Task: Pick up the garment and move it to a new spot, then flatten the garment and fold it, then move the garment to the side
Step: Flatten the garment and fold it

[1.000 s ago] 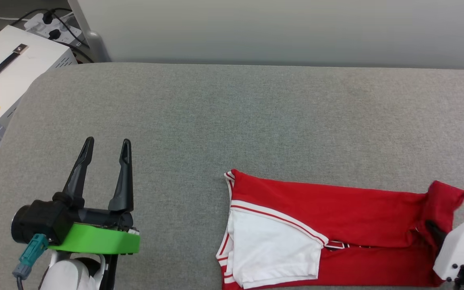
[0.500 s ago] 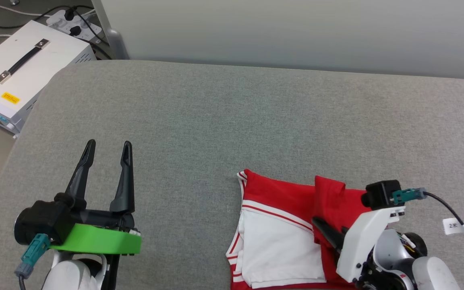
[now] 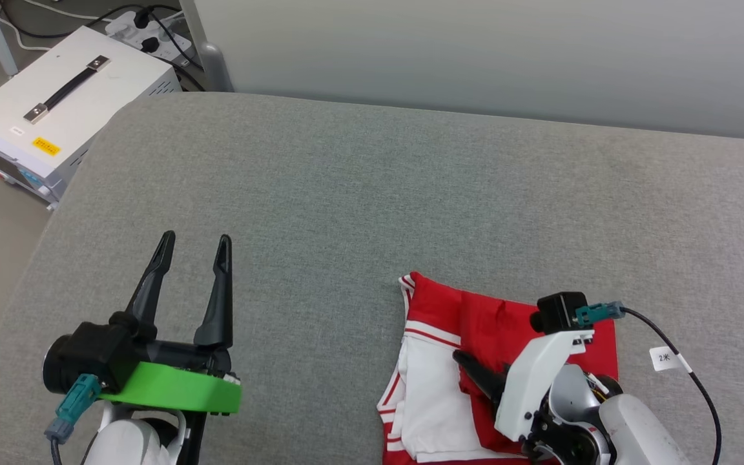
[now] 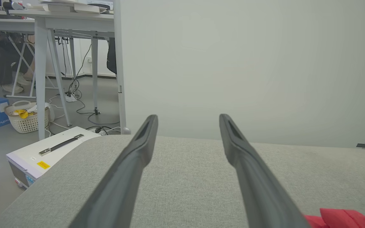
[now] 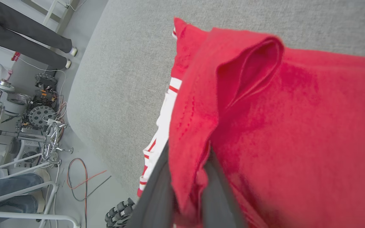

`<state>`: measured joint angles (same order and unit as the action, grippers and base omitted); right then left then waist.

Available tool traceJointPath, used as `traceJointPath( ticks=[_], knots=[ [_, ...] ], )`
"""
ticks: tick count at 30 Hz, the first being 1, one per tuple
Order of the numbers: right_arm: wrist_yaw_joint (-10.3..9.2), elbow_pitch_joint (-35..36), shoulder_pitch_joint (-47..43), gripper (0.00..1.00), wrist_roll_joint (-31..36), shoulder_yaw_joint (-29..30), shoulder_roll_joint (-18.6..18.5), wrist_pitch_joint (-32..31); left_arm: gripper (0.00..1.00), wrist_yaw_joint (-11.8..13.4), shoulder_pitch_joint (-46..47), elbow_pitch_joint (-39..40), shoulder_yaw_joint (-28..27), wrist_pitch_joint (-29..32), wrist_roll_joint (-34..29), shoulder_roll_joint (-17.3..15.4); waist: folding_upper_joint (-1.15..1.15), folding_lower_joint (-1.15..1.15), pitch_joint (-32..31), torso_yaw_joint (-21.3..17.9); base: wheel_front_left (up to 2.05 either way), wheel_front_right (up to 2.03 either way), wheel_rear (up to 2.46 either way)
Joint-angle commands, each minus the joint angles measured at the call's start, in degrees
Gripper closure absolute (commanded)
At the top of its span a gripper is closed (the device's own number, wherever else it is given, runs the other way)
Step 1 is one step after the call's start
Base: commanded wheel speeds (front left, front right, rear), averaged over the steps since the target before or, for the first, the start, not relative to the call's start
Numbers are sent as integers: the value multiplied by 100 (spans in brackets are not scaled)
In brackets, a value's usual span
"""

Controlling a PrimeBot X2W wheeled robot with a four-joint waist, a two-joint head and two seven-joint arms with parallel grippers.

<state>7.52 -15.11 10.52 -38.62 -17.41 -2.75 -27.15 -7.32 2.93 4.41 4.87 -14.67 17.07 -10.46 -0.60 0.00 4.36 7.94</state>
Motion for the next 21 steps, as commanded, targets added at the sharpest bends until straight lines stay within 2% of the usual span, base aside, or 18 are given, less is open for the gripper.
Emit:
traceJointPath(
  ticks=[1, 8, 12, 16, 21],
  knots=[
    [-3, -128, 156, 0, -80, -51, -13, 111, 0, -16, -13, -9, 1, -33, 48, -1, 60, 0, -7, 40, 0, 0, 0],
    [-3, -227, 393, 0, -844, -889, -13, 312, 0, -16, -18, -52, 14, -33, 75, -26, 60, 0, -47, 104, 0, 0, 0],
    [-3, -194, 506, 0, -885, -1049, -13, 436, 0, -16, -39, -83, -1, -33, 78, -24, 60, 0, -88, 72, 0, 0, 0],
    [-3, -105, 662, 0, -447, -1053, -13, 578, 0, -16, -47, -92, -10, -33, 86, -27, 60, 0, -130, 2, 0, 0, 0],
    [-3, 180, 953, 0, 808, -911, -134, 918, 0, -16, -53, -71, -44, -33, 94, -33, 60, 0, -138, -161, 0, 0, 0]
  ],
)
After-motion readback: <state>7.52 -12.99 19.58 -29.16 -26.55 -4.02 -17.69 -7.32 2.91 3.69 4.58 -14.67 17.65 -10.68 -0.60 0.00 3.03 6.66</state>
